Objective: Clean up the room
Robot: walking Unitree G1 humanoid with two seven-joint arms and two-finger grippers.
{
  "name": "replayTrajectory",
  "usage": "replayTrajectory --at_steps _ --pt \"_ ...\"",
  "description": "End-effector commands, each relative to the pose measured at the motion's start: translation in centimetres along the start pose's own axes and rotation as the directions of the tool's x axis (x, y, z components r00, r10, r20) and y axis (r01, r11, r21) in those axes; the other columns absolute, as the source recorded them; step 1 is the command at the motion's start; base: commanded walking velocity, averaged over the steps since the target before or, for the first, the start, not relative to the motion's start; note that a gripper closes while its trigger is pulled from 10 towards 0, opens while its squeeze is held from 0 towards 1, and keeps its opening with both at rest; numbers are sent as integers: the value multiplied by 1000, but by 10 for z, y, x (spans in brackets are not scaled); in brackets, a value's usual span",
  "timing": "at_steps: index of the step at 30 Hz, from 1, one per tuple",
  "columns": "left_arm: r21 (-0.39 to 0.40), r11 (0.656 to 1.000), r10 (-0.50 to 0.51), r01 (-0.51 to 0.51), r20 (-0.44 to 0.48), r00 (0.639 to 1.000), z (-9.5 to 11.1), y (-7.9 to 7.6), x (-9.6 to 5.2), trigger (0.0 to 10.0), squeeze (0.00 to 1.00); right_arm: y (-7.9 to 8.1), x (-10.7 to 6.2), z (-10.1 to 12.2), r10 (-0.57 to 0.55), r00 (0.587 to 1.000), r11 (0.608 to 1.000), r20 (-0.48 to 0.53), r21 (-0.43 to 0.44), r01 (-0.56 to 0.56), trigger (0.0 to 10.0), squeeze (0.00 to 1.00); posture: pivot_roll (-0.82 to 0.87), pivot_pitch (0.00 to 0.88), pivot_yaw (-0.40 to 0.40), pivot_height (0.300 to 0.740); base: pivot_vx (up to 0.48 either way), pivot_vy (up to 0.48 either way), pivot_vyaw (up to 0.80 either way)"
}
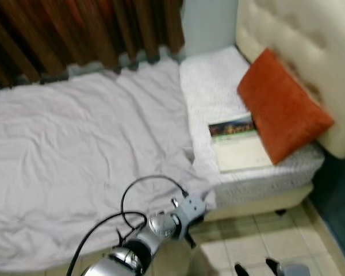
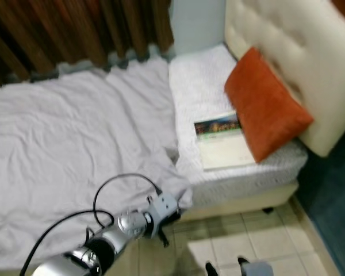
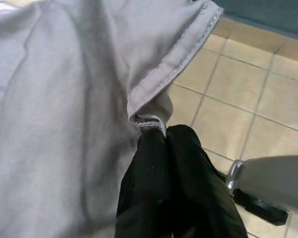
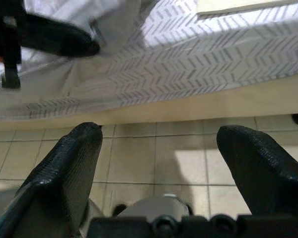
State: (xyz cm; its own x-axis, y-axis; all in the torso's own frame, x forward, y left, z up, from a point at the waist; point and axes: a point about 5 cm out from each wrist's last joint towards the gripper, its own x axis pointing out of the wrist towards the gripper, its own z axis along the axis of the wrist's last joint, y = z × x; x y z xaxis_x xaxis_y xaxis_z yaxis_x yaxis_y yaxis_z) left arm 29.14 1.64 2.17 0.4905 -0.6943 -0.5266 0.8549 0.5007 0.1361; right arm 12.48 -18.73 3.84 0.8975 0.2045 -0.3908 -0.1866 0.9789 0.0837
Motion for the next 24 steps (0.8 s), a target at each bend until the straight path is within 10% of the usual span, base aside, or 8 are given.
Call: replayTrajectory --at_steps 1,12,18,19,20,24 --pt "-39 962 -260 270 168 951 49 -104 35 10000 0 6 0 -4 25 1000 1000 -12 1 -25 10000 0 -332 179 135 740 0 -469 0" --pt "49 856 -516 514 116 849 32 -152 29 10000 0 10 1 -7 65 997 998 -38 -8 -66 10000 0 -322 180 126 740 0 -326 0" --pt "94 904 -427 418 125 895 39 -148 33 10000 0 10 5 -5 81 996 996 -36 -22 -82 10000 0 -315 168 122 740 0 0 0" --pt "84 910 -413 405 124 902 39 -145 33 10000 380 9 6 -4 83 996 996 -34 -25 -84 10000 0 -313 165 121 740 0 0 0" --pt "54 917 -400 396 129 907 38 -141 33 10000 1000 9 7 -4 84 996 996 -32 -27 -85 10000 0 -310 162 121 740 0 0 0" --pt "-163 932 -274 324 268 924 59 -108 34 10000 1000 6 17 2 87 996 995 -10 -50 -87 10000 0 -293 138 115 740 0 0 0"
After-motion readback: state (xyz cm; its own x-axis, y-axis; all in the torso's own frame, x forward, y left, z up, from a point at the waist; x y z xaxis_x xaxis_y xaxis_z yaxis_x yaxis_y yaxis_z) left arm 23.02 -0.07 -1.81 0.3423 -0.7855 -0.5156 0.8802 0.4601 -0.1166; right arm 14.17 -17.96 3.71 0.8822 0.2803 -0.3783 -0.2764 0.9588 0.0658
